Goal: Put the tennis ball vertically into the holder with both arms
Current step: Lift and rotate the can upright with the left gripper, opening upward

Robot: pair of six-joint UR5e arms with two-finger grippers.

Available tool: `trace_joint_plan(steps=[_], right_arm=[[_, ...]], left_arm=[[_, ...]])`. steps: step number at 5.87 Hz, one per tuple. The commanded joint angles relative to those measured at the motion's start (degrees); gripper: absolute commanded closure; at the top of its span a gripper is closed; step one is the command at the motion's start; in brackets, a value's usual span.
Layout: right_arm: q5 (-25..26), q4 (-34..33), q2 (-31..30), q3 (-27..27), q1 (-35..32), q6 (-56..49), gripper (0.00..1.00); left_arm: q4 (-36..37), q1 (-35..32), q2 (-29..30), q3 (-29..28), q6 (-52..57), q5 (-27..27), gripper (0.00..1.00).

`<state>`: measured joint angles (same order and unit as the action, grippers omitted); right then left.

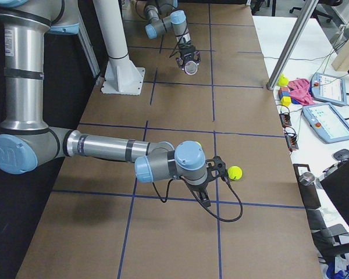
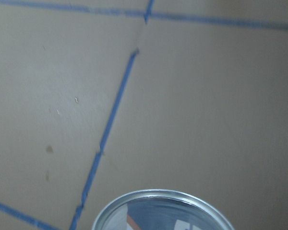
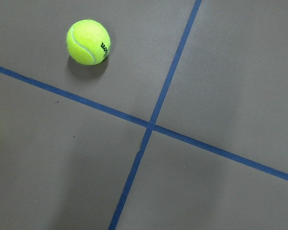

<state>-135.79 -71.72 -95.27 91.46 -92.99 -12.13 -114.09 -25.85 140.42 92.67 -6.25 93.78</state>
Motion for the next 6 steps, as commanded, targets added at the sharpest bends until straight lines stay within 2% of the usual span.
trace_joint_plan(steps=[1, 4, 5, 6], right_arm=[[0.0, 0.0, 0.0, -0.1, 0.0, 0.0, 0.0], [0.0, 0.1, 0.0, -0.1, 0.0, 0.0, 0.0], [-0.1, 0.1, 0.0, -0.1, 0.0, 0.0, 0.0], [-0.1, 0.1, 0.1, -0.1, 0.0, 0.0, 0.0]], left_arm=[[-22.6, -0.7, -3.8, 0.0, -6.0, 0.0, 0.25], [-51.2, -2.6, -11.5, -0.3, -7.5, -0.5, 0.24], [-60.5, -2.2, -16.8, -0.8, -7.5, -4.0, 0.24], [-66.4, -2.1, -18.1, -3.7, -7.4, -5.0, 0.24]])
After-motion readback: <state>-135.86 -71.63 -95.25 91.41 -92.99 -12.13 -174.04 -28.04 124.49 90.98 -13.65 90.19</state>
